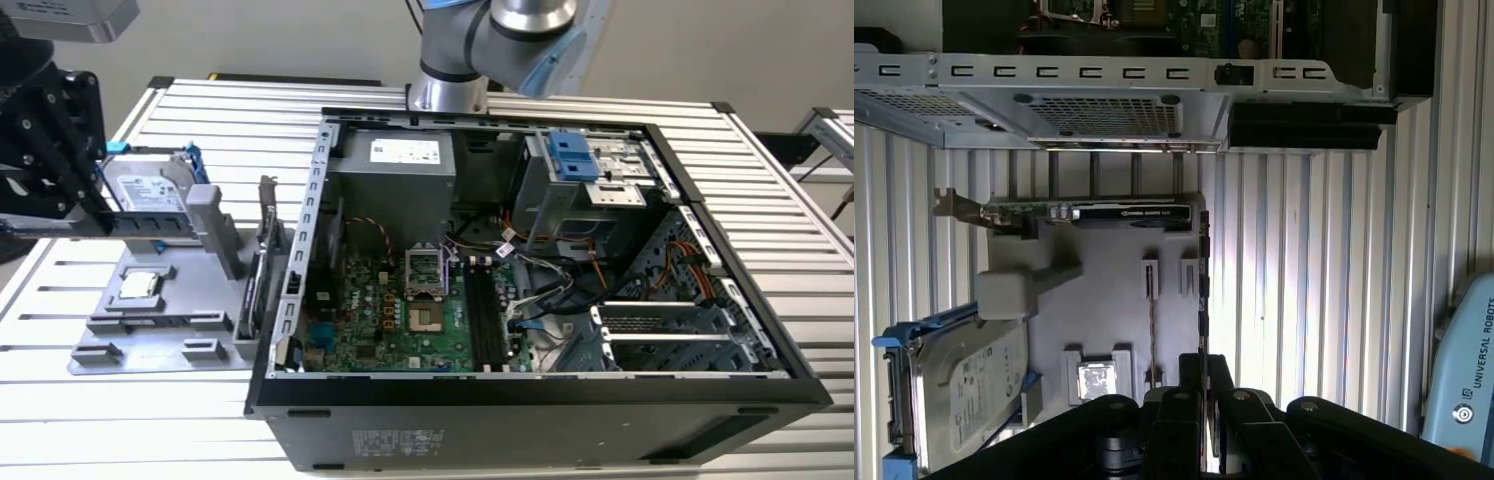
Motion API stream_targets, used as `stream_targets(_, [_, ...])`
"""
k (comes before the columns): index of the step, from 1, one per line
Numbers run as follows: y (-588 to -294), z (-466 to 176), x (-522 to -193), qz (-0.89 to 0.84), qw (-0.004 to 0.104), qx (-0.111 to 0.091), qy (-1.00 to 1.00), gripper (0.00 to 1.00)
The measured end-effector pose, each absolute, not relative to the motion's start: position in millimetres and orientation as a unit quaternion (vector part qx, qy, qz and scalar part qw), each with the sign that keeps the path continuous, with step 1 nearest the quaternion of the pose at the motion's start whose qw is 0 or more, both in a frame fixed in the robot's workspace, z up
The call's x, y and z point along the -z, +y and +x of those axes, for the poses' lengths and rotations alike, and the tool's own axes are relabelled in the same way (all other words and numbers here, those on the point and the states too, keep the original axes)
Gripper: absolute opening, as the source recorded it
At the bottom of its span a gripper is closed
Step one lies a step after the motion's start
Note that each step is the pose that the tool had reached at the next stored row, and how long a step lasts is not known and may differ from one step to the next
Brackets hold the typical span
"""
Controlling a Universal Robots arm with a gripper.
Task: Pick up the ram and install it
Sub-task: 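Pick up the ram and move it above insertion slot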
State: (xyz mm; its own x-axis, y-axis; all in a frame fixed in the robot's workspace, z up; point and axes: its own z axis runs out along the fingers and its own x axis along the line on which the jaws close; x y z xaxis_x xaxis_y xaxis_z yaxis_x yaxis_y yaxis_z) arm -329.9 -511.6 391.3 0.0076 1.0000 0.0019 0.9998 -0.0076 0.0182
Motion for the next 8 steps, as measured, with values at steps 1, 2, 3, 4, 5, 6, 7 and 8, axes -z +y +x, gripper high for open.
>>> stream_targets(1, [-511.6,-329.1,-391.1,0.710,0.006,-0.007,0.704,0.00])
stream_targets(2, [-511.6,-328.4,-391.2,0.710,0.006,-0.007,0.704,0.00])
stream_targets(3, [-511.6,-327.8,-391.2,0.710,0.006,-0.007,0.704,0.00])
stream_targets(4, [-511.6,-327.1,-391.2,0.710,0.006,-0.007,0.704,0.00])
stream_targets(5, [-511.6,-326.5,-391.2,0.710,0.006,-0.007,0.704,0.00])
stream_targets(6, [-511.6,-325.9,-391.3,0.710,0.006,-0.007,0.704,0.00])
stream_targets(7, [-511.6,-325.3,-391.2,0.710,0.006,-0.007,0.704,0.00])
stream_targets(8, [-511.6,-324.6,-391.2,0.710,0.006,-0.007,0.704,0.00])
